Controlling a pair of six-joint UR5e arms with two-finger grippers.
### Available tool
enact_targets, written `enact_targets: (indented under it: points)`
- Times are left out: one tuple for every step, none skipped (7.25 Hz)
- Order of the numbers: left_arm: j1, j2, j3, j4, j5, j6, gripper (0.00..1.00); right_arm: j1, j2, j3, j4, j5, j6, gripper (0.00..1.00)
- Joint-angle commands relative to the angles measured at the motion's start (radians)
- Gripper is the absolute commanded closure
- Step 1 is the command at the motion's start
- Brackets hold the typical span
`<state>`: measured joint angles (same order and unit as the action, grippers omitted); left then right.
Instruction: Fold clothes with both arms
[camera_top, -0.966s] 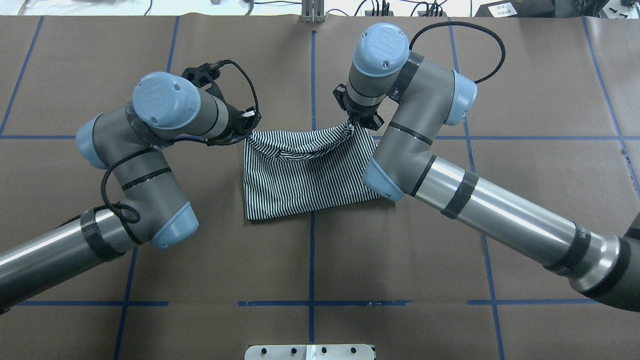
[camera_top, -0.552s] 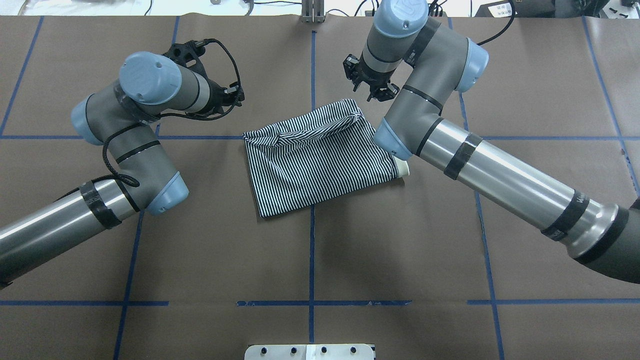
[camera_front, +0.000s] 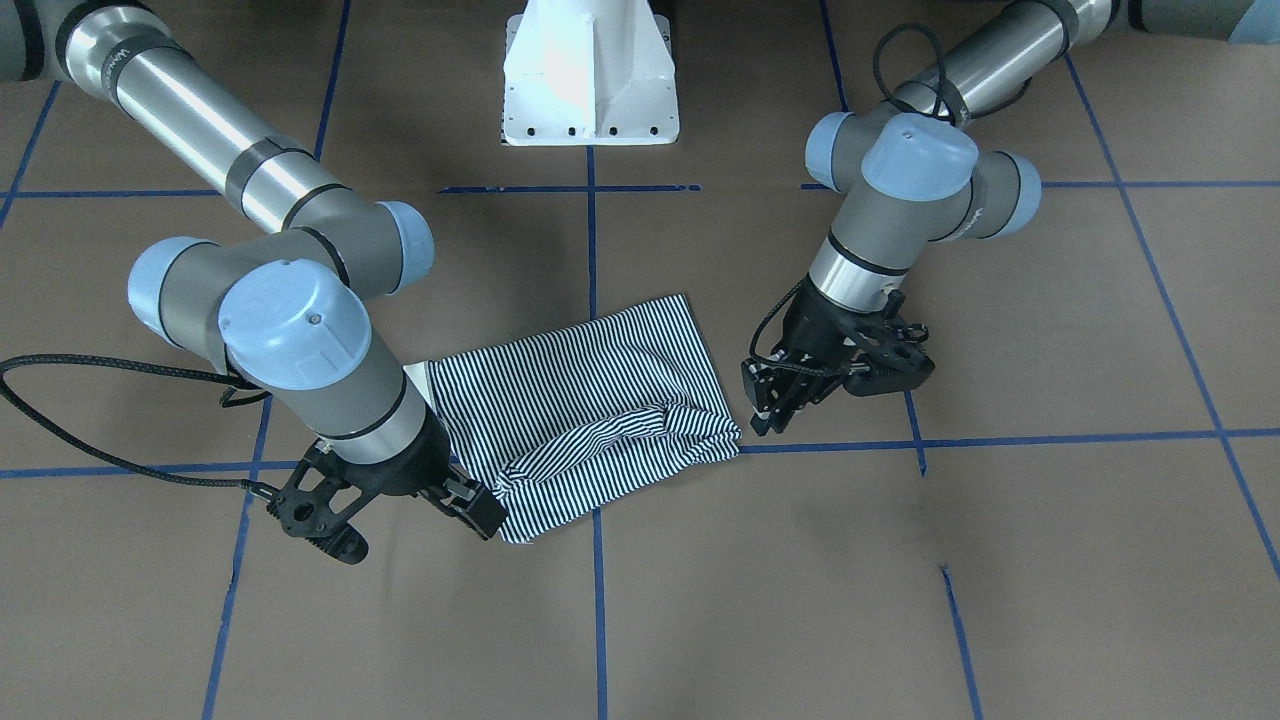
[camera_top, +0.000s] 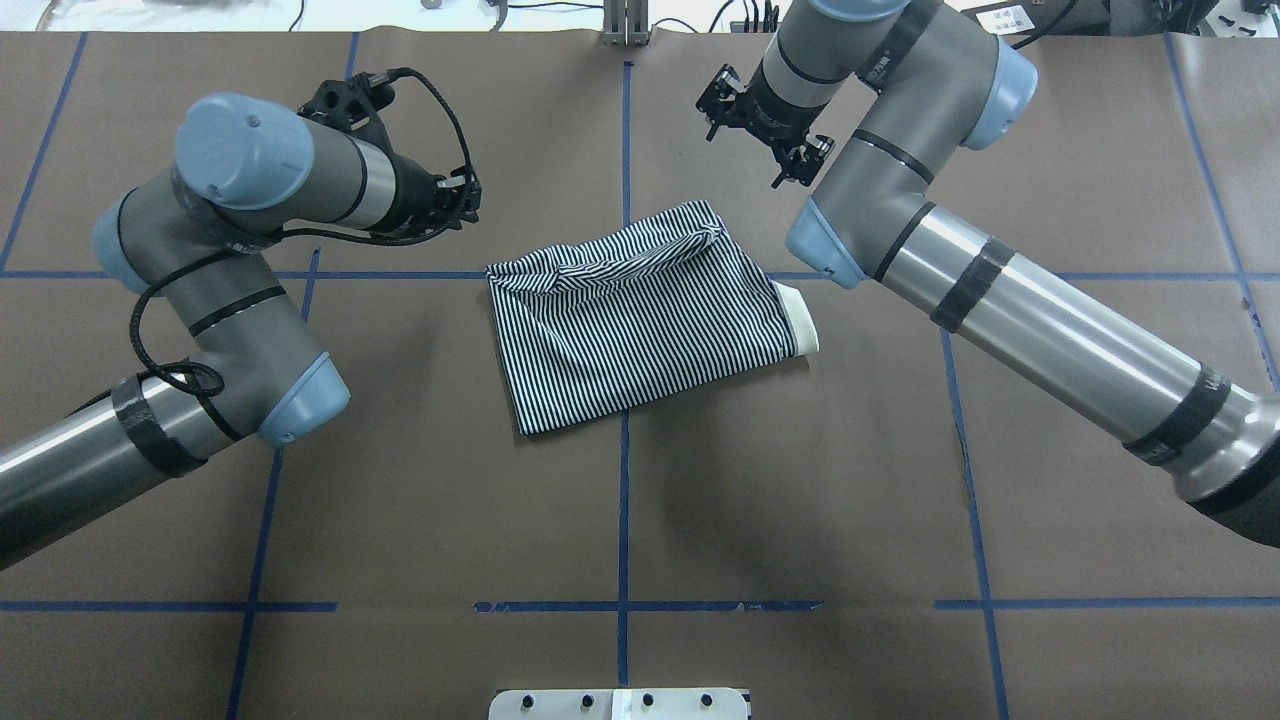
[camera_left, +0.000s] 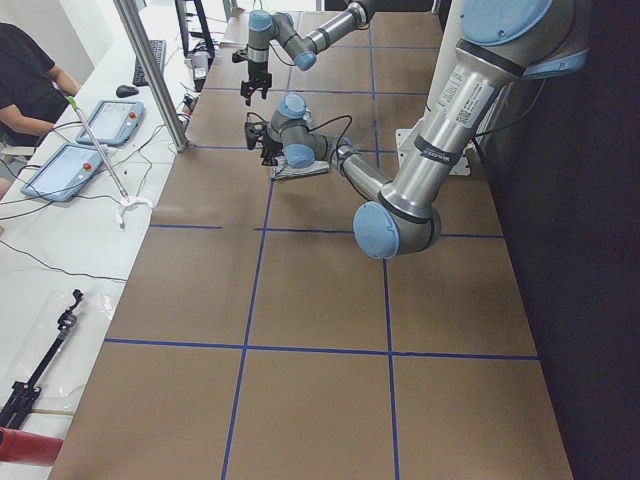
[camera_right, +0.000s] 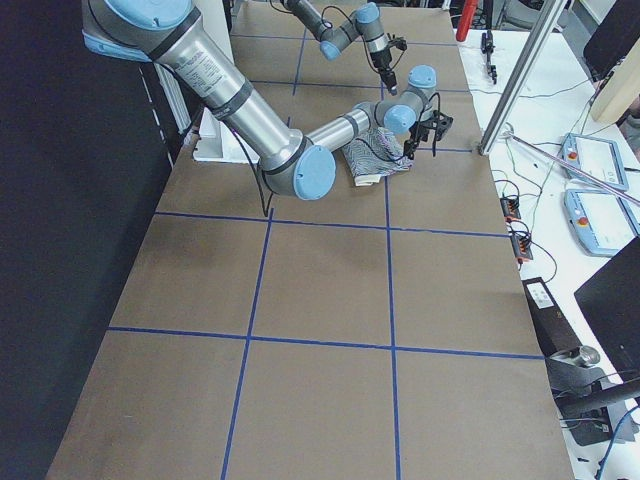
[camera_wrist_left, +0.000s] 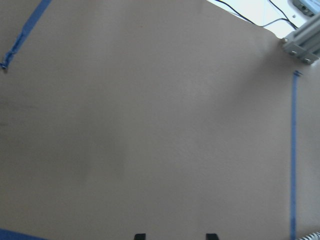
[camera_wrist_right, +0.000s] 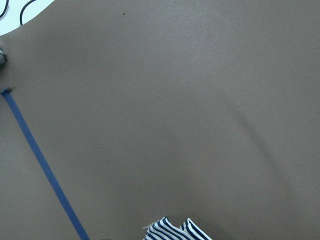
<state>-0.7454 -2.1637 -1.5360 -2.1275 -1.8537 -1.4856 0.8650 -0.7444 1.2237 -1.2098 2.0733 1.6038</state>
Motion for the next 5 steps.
enact_targets:
  points:
    - [0.065, -0.128, 0.051, 0.099, -0.07, -0.002, 1.0, 0.015, -0.113, 0.135, 0.004, 0.025, -0.046, 0.0]
    - [0.09, -0.231, 0.179, 0.103, -0.071, 0.002, 1.0, 0.017, -0.125, 0.144, 0.006, 0.025, -0.054, 0.0]
    - [0.107, -0.317, 0.311, 0.103, -0.071, 0.014, 1.0, 0.017, -0.124, 0.145, 0.007, 0.024, -0.056, 0.0]
    - [0.116, -0.321, 0.329, 0.103, -0.07, 0.028, 1.0, 0.016, -0.122, 0.146, 0.009, 0.024, -0.056, 0.0]
    - [0.127, -0.32, 0.338, 0.097, -0.068, 0.033, 1.0, 0.017, -0.122, 0.146, 0.009, 0.024, -0.056, 0.0]
